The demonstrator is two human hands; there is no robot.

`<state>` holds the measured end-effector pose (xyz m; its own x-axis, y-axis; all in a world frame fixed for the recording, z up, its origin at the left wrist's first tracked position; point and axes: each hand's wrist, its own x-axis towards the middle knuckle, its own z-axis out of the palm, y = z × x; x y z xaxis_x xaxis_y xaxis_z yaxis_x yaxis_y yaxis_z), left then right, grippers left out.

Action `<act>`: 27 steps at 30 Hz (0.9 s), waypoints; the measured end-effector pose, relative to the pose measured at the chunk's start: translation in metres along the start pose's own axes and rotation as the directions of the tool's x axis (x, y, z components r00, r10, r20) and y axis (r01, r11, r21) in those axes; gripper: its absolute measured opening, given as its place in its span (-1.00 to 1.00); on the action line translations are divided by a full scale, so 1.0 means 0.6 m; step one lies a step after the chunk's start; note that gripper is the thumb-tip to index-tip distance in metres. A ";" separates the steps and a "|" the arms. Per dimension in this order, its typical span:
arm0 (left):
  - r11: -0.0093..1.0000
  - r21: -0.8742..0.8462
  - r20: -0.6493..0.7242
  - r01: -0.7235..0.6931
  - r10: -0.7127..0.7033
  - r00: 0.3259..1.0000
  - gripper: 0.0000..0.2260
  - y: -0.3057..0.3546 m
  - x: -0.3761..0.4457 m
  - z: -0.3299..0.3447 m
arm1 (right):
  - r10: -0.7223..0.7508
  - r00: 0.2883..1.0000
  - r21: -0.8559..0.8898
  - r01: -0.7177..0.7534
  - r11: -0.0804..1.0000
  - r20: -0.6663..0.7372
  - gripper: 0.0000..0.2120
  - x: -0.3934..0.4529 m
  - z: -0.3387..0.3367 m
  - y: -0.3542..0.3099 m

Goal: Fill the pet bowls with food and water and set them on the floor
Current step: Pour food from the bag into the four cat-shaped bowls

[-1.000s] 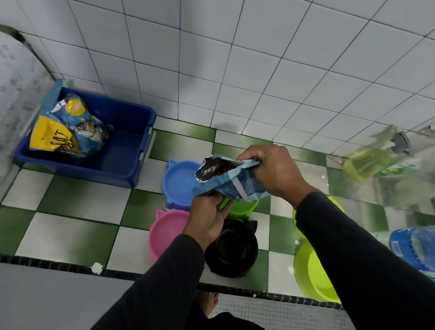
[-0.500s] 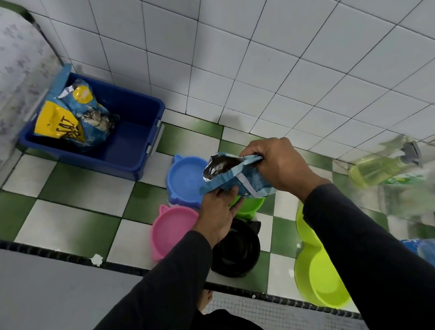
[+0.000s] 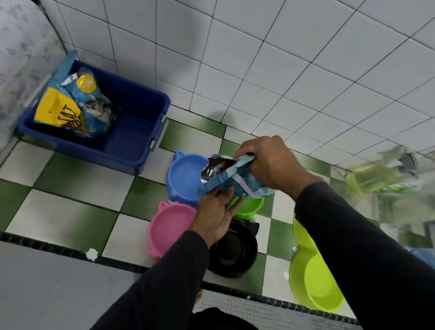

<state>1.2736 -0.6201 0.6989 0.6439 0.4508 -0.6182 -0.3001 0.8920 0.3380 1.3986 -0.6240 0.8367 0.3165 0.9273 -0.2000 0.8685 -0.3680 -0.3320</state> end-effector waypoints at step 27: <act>0.997 -0.014 0.085 0.078 -0.077 0.993 -0.68 0.003 0.009 -0.030 | 0.054 0.994 0.080 -0.047 0.996 -0.091 -0.74 -0.005 0.008 -0.014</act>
<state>1.2638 -0.6153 0.6835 0.7223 0.3767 -0.5800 -0.2585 0.9249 0.2788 1.3887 -0.6239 0.8357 0.3962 0.9084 -0.1331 0.8195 -0.4153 -0.3950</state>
